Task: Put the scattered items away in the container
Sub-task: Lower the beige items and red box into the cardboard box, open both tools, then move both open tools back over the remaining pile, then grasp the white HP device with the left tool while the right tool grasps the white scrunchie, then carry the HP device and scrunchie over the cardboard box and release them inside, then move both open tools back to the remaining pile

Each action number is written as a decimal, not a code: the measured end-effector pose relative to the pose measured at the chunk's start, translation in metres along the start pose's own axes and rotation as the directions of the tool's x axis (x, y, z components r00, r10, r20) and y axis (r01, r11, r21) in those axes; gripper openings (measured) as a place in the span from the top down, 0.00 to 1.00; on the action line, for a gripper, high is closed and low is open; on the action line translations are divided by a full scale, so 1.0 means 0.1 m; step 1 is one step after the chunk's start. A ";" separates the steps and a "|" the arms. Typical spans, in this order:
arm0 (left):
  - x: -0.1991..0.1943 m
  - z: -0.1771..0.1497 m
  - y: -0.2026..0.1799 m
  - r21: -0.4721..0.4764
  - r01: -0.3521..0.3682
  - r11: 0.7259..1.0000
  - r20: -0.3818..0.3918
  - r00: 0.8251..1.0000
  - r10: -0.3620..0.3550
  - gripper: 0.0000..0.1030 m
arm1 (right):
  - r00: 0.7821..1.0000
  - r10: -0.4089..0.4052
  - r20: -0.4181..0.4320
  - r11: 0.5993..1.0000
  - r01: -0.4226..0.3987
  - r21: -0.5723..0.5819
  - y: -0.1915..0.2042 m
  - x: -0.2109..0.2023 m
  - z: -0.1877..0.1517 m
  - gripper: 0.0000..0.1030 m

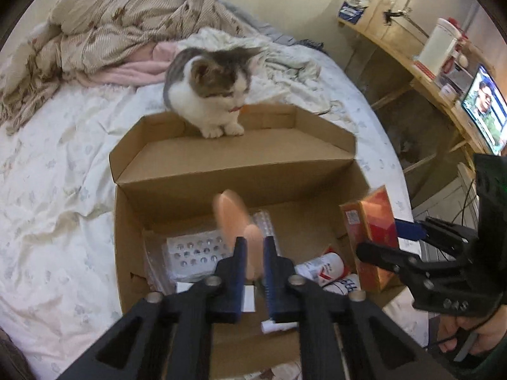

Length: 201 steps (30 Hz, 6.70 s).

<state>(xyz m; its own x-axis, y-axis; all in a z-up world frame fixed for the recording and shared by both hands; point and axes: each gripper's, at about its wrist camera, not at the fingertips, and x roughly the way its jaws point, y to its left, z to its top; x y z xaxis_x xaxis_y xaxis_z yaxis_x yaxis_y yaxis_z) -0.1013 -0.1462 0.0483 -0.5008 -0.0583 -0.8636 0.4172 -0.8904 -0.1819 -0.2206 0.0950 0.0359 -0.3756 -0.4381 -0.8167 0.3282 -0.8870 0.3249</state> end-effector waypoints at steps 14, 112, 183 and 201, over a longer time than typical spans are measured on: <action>0.08 -0.23 0.18 -0.037 -0.001 0.999 -0.043 0.999 -0.001 0.87 | 0.998 -0.055 -0.028 0.998 0.054 -0.035 0.07 0.20 0.06 0.38; 0.04 -2.19 0.34 -0.209 -0.184 0.960 -0.292 0.949 0.118 0.20 | 0.976 0.207 0.063 0.937 -0.179 -0.299 0.95 -0.62 -0.52 0.83; -0.45 -0.81 -0.03 -0.017 -0.066 0.998 0.004 0.998 0.066 0.24 | 0.987 -0.152 0.045 0.988 0.153 -0.027 0.09 -0.11 -0.09 0.22; -0.43 -1.53 0.41 -0.119 -0.055 0.991 0.022 0.998 0.058 0.24 | 0.992 -0.097 0.082 0.993 0.091 0.078 -0.38 -0.73 -0.61 0.22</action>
<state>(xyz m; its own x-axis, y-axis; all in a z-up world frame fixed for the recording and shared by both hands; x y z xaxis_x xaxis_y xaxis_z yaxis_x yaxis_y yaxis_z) 0.0535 -0.1110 0.0054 -0.4927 -0.1199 -0.8619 0.5313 -0.8259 -0.1888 -0.1526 0.1694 0.0545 -0.4751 -0.3604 -0.8028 0.2241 -0.9318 0.2857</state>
